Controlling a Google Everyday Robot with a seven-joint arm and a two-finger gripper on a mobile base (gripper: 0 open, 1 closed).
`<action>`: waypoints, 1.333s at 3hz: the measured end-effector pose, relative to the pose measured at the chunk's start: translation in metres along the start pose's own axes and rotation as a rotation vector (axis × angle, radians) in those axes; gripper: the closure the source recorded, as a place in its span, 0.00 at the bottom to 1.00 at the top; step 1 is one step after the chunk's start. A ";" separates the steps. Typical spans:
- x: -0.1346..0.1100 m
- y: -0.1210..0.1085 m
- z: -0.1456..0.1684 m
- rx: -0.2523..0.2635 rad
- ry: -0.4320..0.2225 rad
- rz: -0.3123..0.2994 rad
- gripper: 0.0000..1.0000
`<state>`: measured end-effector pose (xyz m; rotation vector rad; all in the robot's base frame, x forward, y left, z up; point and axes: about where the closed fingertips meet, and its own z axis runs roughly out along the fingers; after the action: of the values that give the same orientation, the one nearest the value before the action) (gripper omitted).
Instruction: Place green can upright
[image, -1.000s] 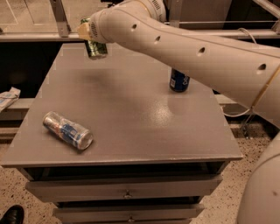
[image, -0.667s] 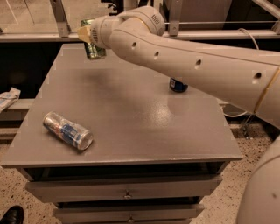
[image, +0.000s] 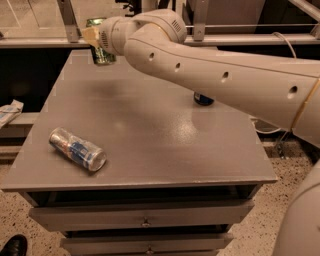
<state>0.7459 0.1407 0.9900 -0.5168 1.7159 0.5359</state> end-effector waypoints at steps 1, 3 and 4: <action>0.020 0.017 0.002 -0.050 -0.005 -0.081 1.00; 0.071 0.049 0.002 -0.157 -0.039 -0.288 1.00; 0.073 0.038 -0.004 -0.158 -0.079 -0.293 1.00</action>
Offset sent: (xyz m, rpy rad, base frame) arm -0.0187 -0.0244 -0.0560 -0.2676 -0.2440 0.3365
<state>0.7060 0.1648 0.9226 -0.8347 1.4965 0.4751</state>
